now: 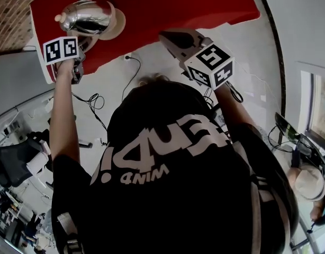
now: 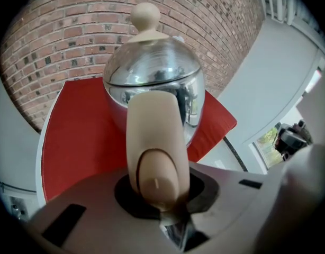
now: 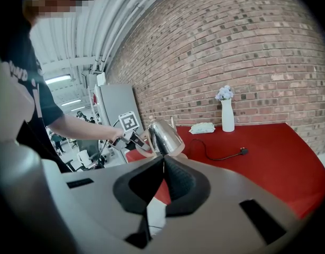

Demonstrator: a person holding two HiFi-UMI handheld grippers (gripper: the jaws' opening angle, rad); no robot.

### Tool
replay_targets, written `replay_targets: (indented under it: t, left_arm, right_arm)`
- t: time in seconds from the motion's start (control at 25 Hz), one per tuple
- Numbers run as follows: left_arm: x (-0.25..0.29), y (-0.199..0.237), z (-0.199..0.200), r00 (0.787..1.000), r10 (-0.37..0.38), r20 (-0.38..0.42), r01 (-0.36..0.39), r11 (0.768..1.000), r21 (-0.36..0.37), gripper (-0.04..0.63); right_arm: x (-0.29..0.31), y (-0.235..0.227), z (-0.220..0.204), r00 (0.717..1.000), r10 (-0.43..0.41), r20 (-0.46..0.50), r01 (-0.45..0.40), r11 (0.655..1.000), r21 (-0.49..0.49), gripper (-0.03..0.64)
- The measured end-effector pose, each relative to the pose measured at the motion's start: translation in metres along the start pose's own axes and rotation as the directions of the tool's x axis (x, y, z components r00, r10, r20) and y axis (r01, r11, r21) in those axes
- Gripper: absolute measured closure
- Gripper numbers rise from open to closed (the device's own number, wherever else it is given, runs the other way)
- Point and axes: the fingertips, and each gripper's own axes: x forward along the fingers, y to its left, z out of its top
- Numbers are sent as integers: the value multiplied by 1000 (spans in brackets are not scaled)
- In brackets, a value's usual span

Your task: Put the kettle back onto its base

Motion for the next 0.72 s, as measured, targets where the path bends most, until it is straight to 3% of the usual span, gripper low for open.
replay_targets:
  t: [0.2, 0.72]
  left_arm:
    - [11, 0, -3, 1000, 12, -25, -12, 1000, 13, 538]
    - [19, -2, -11, 990, 114, -84, -101, 984, 148, 538]
  right_arm:
    - [2, -5, -2, 1000, 0, -5, 0, 1000, 5, 594]
    - [-1, -4, -7, 1000, -7, -5, 7, 1000, 10, 594]
